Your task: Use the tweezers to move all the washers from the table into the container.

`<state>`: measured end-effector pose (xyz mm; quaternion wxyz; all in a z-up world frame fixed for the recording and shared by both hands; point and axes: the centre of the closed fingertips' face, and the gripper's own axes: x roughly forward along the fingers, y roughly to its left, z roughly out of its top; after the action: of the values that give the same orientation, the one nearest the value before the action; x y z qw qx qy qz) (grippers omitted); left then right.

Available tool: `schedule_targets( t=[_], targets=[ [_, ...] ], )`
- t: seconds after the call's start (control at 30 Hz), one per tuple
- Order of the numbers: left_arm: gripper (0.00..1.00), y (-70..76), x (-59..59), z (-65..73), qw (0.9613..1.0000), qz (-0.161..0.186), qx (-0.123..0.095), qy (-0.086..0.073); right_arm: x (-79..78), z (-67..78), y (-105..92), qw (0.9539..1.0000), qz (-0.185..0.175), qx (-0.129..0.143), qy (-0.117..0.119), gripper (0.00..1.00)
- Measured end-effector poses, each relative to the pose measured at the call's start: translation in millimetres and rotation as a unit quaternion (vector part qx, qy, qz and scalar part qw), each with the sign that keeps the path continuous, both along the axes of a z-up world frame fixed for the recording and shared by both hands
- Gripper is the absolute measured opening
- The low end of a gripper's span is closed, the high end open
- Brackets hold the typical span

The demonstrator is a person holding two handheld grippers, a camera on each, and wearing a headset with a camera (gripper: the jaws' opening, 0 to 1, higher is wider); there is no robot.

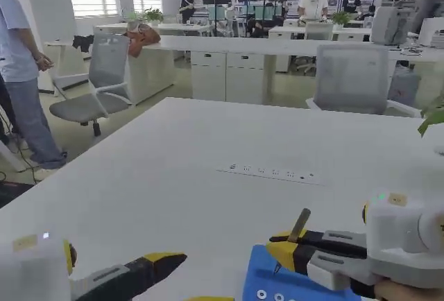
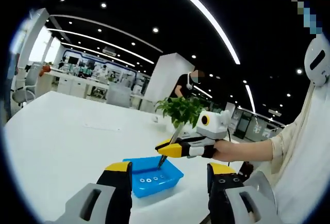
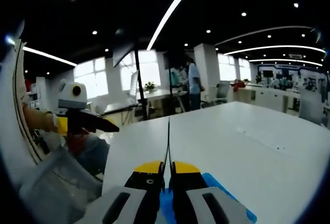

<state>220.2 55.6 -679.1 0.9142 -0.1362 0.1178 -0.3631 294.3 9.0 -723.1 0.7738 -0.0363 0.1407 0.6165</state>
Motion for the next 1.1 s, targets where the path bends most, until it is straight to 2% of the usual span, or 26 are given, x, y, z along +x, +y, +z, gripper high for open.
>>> schedule_targets(
  t=[0.03,0.07,0.1,0.13,0.27,0.33,0.4,0.47,0.5,0.57,0.6,0.67,0.7,0.73,0.77,0.8,0.9,0.93,0.97,1.0,1.03,1.1],
  targets=[
    [0.53,-2.8,1.9,2.6,1.0,-0.008,0.001,-0.001,-4.0,0.1,-2.4,1.0,0.005,-0.002,0.006,0.03],
    [0.52,-8.4,4.2,7.7,0.9997,-0.024,0.001,-0.009,-8.7,-0.2,-5.1,0.9998,0.011,-0.007,0.013,0.03],
    [0.5,-11.9,5.9,9.7,0.9994,-0.032,0.001,-0.01,-11.4,0.3,-7.2,0.9998,0.014,-0.009,0.013,0.03],
    [0.47,-16.2,6.9,10.9,0.999,-0.044,0.002,-0.007,-18.3,-0.3,-10.8,0.9994,0.028,-0.016,0.014,0.03],
    [0.38,-41.7,7.4,8.1,0.9939,-0.109,0.021,0.001,-40.6,-7.1,-23.2,0.9959,0.065,-0.044,0.044,0.03],
    [0.32,-52.9,7.7,6.3,0.9911,-0.132,0.014,0.01,-50.6,-10.6,-28.8,0.9935,0.084,-0.053,0.055,0.03],
    [0.28,-67.3,7.0,3.4,0.9856,-0.167,0.004,0.024,-63.0,-14.9,-34.2,0.9898,0.103,-0.063,0.076,0.03],
    [0.26,-81.0,8.0,0.9,0.9799,-0.196,-0.005,0.037,-67.7,-18.2,-38.3,0.9886,0.107,-0.072,0.078,0.03],
    [0.25,-90.0,6.4,-1.3,0.9755,-0.216,0.0,0.039,-71.8,-19.9,-40.7,0.9876,0.11,-0.075,0.084,0.03],
    [0.22,-100.8,6.3,-5.0,0.9709,-0.237,0.016,0.034,-78.0,-21.7,-43.9,0.9864,0.114,-0.08,0.087,0.03],
    [0.2,-108.9,5.0,-7.7,0.9668,-0.252,0.025,0.034,-83.7,-23.4,-46.6,0.9847,0.121,-0.086,0.091,0.03],
    [0.18,-122.2,2.0,-6.4,0.9599,-0.278,0.021,0.028,-89.4,-25.9,-50.8,0.9832,0.124,-0.093,0.096,0.03],
    [0.16,-126.8,1.1,-7.0,0.9572,-0.287,0.021,0.033,-92.6,-26.9,-53.0,0.9822,0.127,-0.097,0.099,0.03],
    [0.16,-132.4,-0.6,-8.0,0.9527,-0.301,0.025,0.032,-95.0,-27.9,-55.0,0.982,0.127,-0.1,0.099,0.03],
    [0.16,-134.4,-0.6,-7.9,0.9519,-0.304,0.026,0.029,-96.3,-29.1,-56.9,0.9816,0.126,-0.103,0.099,0.03],
    [0.16,-141.5,-3.1,-9.1,0.9466,-0.319,0.031,0.03,-98.0,-30.3,-58.8,0.9811,0.126,-0.108,0.1,0.03],
    [0.13,-149.0,-4.2,-10.9,0.9414,-0.334,0.041,0.025,-99.7,-33.3,-65.3,0.9813,0.12,-0.118,0.092,0.03],
    [0.11,-152.0,-5.6,-11.0,0.9375,-0.345,0.044,0.022,-99.3,-33.6,-66.9,0.9816,0.117,-0.118,0.093,0.03],
    [0.08,-153.5,-4.5,-10.8,0.9377,-0.344,0.047,0.016,-98.0,-34.4,-69.5,0.9822,0.111,-0.121,0.09,0.03],
    [0.06,-155.4,-4.3,-11.3,0.935,-0.351,0.053,0.009,-96.6,-35.5,-71.5,0.9826,0.107,-0.125,0.085,0.03],
    [0.03,-156.7,-4.8,-11.7,0.9324,-0.357,0.055,0.01,-96.3,-36.4,-73.4,0.9826,0.105,-0.128,0.084,0.03],
    [0.0,-158.2,-1.0,-14.2,0.9318,-0.356,0.07,-0.001,-96.0,-38.5,-77.3,0.9825,0.101,-0.133,0.083,0.03]
  ],
)
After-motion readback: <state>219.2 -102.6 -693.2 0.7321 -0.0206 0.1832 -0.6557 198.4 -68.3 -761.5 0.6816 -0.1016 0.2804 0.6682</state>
